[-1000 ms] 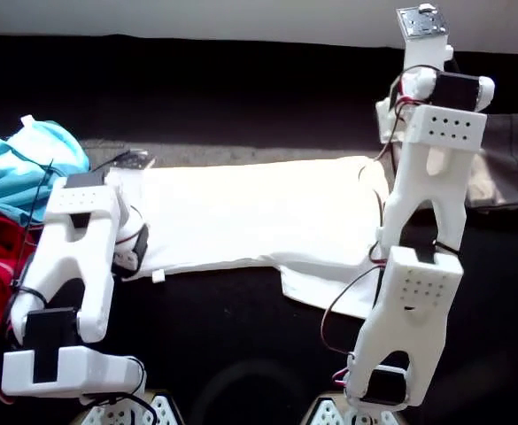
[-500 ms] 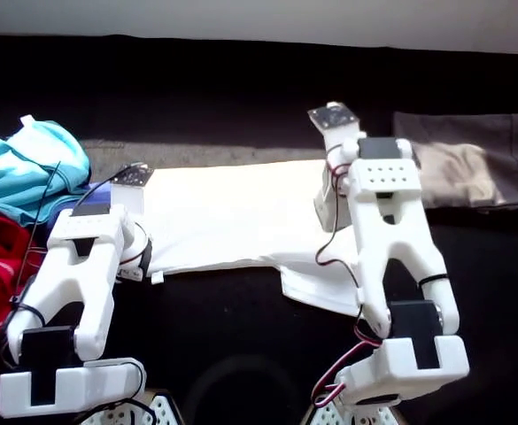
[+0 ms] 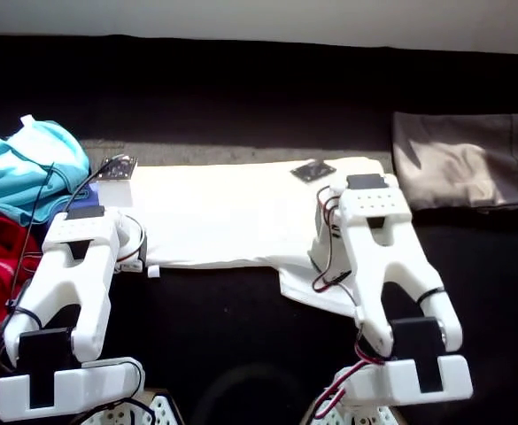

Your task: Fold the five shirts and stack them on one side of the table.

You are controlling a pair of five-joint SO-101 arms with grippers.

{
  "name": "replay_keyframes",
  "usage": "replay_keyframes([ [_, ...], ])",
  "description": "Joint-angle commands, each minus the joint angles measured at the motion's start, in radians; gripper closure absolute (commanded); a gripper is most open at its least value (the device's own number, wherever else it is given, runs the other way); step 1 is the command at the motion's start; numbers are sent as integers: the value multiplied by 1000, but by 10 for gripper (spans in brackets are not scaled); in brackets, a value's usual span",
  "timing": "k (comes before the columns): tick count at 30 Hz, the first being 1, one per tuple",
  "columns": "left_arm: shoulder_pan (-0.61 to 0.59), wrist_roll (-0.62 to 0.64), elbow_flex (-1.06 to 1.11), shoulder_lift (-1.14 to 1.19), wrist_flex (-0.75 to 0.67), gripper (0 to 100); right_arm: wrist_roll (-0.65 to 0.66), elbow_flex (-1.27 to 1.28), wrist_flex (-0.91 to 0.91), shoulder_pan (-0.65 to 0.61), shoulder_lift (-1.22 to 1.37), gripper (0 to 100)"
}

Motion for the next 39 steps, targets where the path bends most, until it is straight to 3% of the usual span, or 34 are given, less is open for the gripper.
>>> replay_keyframes([
  [1,-15,9,2,4,-51,991,23,-4,-62,21,-166,991],
  [8,-15,9,4,4,-51,991,23,122,-542,21,-156,991],
  [12,-15,9,2,5,-51,991,21,136,-662,24,-8,991],
  [17,-15,9,2,5,-51,991,21,68,-628,21,128,991],
  [25,-15,9,2,5,-51,991,41,62,-283,18,70,991],
  [32,-15,9,2,5,-52,991,209,84,10,8,-87,991],
  [36,-15,11,5,5,-63,991,256,124,19,10,-216,991],
  [39,-15,11,5,5,-63,991,244,166,-113,12,-291,991],
])
